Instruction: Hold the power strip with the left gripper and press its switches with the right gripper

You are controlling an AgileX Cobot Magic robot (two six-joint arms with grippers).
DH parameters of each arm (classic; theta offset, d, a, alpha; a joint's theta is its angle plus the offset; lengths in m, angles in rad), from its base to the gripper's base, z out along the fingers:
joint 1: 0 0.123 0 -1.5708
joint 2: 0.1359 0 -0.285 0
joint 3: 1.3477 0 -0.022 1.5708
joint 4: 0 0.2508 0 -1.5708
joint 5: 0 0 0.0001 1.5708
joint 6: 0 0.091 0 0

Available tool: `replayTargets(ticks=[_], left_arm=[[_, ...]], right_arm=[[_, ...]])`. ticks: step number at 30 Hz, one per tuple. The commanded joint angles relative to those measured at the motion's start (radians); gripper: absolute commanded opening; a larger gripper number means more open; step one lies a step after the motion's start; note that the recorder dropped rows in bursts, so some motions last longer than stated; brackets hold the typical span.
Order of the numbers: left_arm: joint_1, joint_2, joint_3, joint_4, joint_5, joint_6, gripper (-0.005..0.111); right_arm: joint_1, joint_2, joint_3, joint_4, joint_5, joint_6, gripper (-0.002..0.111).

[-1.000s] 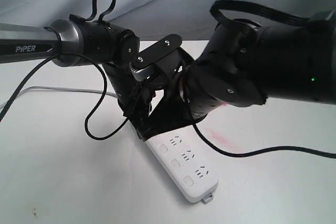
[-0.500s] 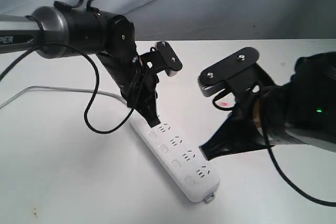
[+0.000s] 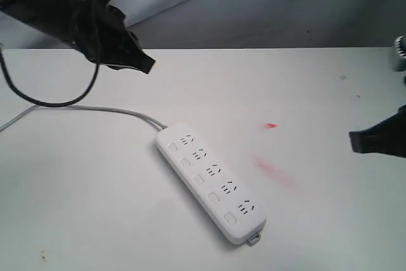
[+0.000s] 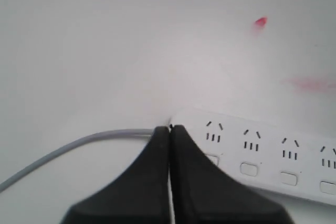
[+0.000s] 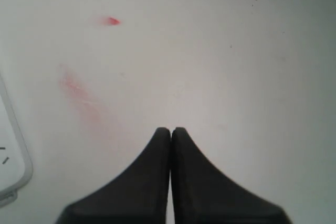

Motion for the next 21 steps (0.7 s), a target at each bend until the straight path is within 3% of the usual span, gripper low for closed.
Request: replayTargets(ticks=[1, 7, 21], left_arm=[[0.073, -0.136, 0.13, -0.043, -0.1, -0.011, 0.0], [0.152, -0.341, 0.277, -0.17, -0.217, -0.007, 0.0], [0.156, -0.9, 0.624, -0.205, -0.492, -0.011, 0.0]], right_arm=[[-0.043, -0.113, 0.006, 0.018, 0.001, -0.033, 0.0], [-0.043, -0.204, 0.006, 0.065, -0.023, -0.061, 0.0], [-0.043, -0.405, 0.006, 0.146, -0.193, -0.132, 0.0]])
